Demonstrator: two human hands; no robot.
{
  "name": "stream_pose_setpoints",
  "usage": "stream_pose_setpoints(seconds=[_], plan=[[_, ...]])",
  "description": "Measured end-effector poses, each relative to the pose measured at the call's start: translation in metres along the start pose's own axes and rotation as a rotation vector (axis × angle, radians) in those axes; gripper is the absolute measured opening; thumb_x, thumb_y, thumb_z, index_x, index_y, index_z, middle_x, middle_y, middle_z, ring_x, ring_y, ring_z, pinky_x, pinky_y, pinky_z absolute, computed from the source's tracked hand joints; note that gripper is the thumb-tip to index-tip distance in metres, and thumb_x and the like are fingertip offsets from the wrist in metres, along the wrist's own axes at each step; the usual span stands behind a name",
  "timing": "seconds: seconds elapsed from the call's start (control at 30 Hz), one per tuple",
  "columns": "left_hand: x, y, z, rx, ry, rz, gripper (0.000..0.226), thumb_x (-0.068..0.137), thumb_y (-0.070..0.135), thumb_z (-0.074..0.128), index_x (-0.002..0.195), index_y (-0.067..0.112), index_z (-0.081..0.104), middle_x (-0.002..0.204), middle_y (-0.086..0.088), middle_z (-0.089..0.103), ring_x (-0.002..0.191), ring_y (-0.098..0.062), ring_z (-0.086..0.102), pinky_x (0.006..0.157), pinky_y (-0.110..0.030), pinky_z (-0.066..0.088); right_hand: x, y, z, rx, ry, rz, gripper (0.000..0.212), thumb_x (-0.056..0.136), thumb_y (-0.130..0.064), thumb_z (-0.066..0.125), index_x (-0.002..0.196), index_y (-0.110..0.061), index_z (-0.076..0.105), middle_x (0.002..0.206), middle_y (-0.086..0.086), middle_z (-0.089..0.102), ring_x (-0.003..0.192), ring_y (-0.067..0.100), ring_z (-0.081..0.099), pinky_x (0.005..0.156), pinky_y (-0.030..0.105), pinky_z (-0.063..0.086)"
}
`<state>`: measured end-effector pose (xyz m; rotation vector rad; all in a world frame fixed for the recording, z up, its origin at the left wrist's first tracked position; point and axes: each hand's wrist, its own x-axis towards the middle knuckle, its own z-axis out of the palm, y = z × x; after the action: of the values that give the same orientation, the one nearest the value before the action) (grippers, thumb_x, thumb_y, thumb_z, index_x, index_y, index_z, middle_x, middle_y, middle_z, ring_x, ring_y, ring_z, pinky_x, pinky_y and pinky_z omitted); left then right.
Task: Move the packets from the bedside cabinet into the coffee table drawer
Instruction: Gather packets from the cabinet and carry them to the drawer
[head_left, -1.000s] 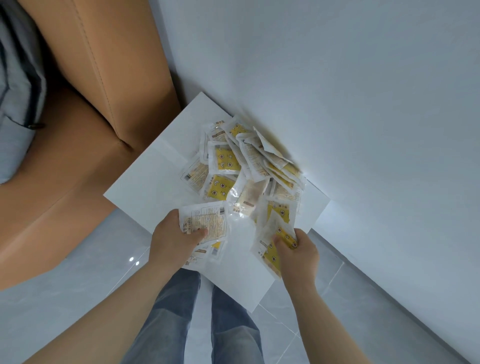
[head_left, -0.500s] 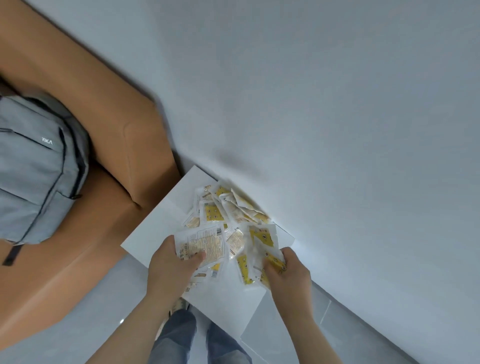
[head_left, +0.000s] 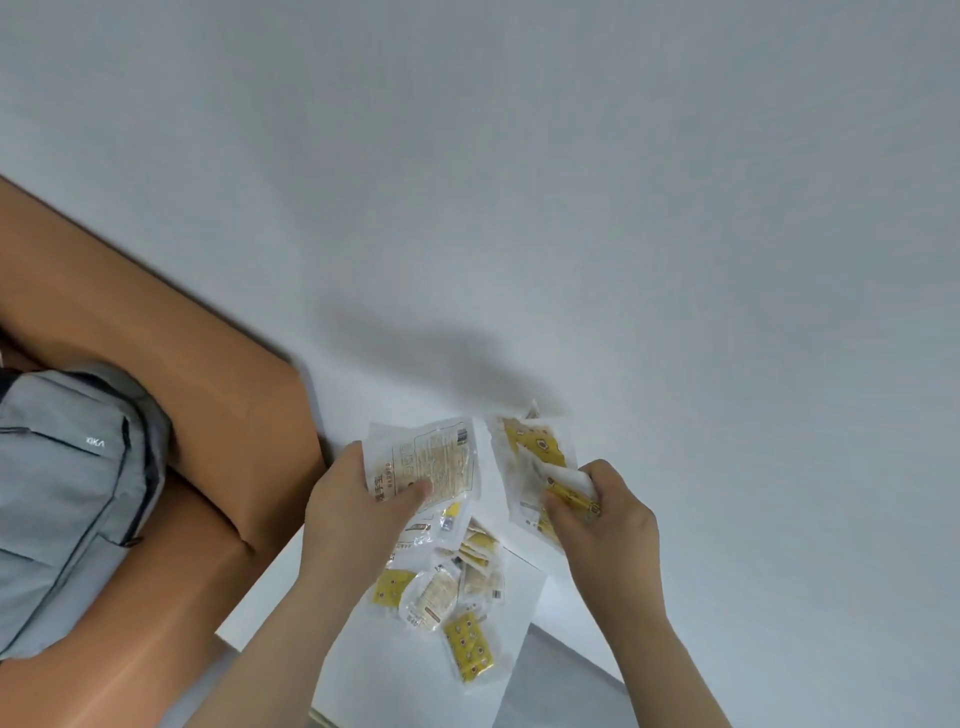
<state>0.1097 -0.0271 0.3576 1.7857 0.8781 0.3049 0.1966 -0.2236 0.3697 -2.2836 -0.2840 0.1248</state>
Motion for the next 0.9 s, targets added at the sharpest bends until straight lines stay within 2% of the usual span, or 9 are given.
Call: stream_pose_setpoints(seconds=[0.13,0.43,0.57,0.7,0.77,0.9], plan=[[0.004,0.033,-0.021,-0.04,-0.034,0.061,0.026,0.073,0.019,0.079,0.086,0.028,0.058,0.079,0.01,0.068,0.073,-0.003,0.063,0.057,-0.016,0.043,-0.003,-0.036,-0.016,-0.012,0.084,-0.047,0.025,0.083,-0.025,0.068,0.074,-0.027,0.045,0.069,0.001,0.057,0.062,0.018,0.05,0.053,0.029,0.039],[0.012,0.08,-0.062,0.031,-0.126,0.27,0.026,0.075,0.025,0.077,0.09,0.025,0.056,0.079,0.009,0.065,0.073,-0.007,0.061,0.055,-0.022,0.041,-0.025,-0.095,-0.037,-0.052,0.283,-0.07,0.023,0.083,-0.023,0.069,0.075,-0.024,0.048,0.067,-0.003,0.056,0.062,0.017,0.05,0.052,0.03,0.04],[0.004,0.087,-0.064,0.01,-0.225,0.323,0.027,0.073,0.023,0.078,0.09,0.026,0.057,0.079,0.01,0.066,0.073,-0.011,0.063,0.061,-0.029,0.049,-0.047,-0.104,-0.047,-0.036,0.362,-0.011,0.023,0.083,-0.023,0.069,0.074,-0.022,0.047,0.067,-0.003,0.057,0.063,0.017,0.05,0.052,0.03,0.039],[-0.008,0.097,-0.057,0.016,-0.302,0.392,0.029,0.071,0.021,0.079,0.088,0.029,0.057,0.076,0.013,0.065,0.069,-0.006,0.061,0.057,-0.025,0.046,-0.076,-0.103,-0.062,-0.031,0.445,0.051,0.023,0.083,-0.023,0.069,0.074,-0.021,0.048,0.069,-0.003,0.059,0.062,0.015,0.05,0.051,0.029,0.039],[-0.017,0.103,-0.049,0.018,-0.35,0.429,0.03,0.071,0.02,0.079,0.088,0.033,0.058,0.072,0.012,0.065,0.066,-0.005,0.061,0.057,-0.027,0.049,-0.092,-0.099,-0.072,-0.024,0.496,0.083,0.023,0.083,-0.023,0.069,0.073,-0.023,0.049,0.069,-0.004,0.06,0.062,0.014,0.051,0.05,0.027,0.039],[-0.046,0.122,-0.025,0.009,-0.487,0.497,0.031,0.07,0.019,0.078,0.088,0.035,0.058,0.078,0.025,0.063,0.068,-0.001,0.06,0.057,-0.032,0.053,-0.131,-0.086,-0.097,-0.034,0.617,0.17,0.022,0.082,-0.022,0.07,0.074,-0.024,0.049,0.071,-0.006,0.062,0.064,0.013,0.055,0.053,0.031,0.043]])
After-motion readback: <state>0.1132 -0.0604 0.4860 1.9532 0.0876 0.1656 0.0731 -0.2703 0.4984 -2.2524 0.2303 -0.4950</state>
